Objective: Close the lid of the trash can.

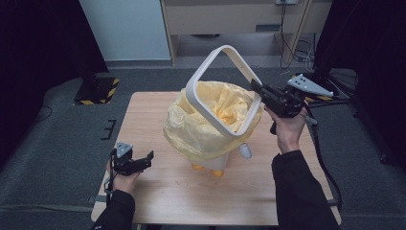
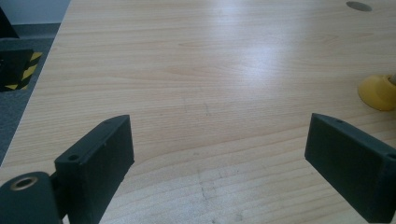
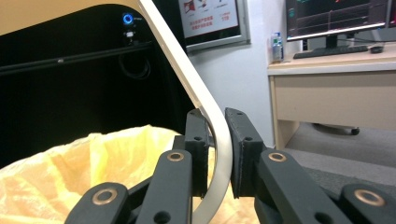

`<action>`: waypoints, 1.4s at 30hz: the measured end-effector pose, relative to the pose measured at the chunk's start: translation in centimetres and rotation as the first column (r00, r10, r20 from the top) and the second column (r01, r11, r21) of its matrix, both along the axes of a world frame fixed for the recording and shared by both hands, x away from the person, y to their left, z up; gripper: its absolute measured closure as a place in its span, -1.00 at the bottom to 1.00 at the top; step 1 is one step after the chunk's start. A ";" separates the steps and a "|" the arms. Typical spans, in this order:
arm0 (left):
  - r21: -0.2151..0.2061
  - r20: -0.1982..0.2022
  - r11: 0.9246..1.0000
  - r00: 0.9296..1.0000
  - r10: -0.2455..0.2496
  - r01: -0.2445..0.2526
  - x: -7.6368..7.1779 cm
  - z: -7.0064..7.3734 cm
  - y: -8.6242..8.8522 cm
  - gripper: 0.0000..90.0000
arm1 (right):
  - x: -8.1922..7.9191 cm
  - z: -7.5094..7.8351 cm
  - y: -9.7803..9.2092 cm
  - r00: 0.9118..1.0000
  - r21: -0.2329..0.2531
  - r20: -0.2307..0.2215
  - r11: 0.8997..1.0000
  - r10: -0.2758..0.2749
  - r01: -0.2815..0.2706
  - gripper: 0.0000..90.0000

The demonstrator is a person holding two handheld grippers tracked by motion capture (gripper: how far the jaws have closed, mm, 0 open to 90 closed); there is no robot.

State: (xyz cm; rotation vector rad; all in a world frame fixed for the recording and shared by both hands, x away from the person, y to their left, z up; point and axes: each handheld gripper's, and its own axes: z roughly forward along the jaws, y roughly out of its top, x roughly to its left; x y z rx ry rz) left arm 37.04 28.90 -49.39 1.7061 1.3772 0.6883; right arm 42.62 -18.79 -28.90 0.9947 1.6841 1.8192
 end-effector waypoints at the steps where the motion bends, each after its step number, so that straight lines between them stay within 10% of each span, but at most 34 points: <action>1: 0.000 0.000 1.000 1.000 0.001 -0.001 0.0 0.0 0.0 -0.83 | 0.0 -0.1 0.2 1.000 -0.006 -0.003 1.000 0.004 -0.004 0.79; 34: -0.023 0.028 1.000 1.000 0.004 -0.003 -0.1 0.4 -0.1 -0.83 | 0.9 -0.1 3.2 0.999 -0.154 -0.025 0.987 0.033 -0.036 0.78; 42: -0.066 0.089 0.998 0.996 0.021 -0.015 -0.5 1.4 0.2 -0.84 | 1.1 -0.2 3.4 1.000 -0.182 -0.026 0.983 0.009 -0.014 0.78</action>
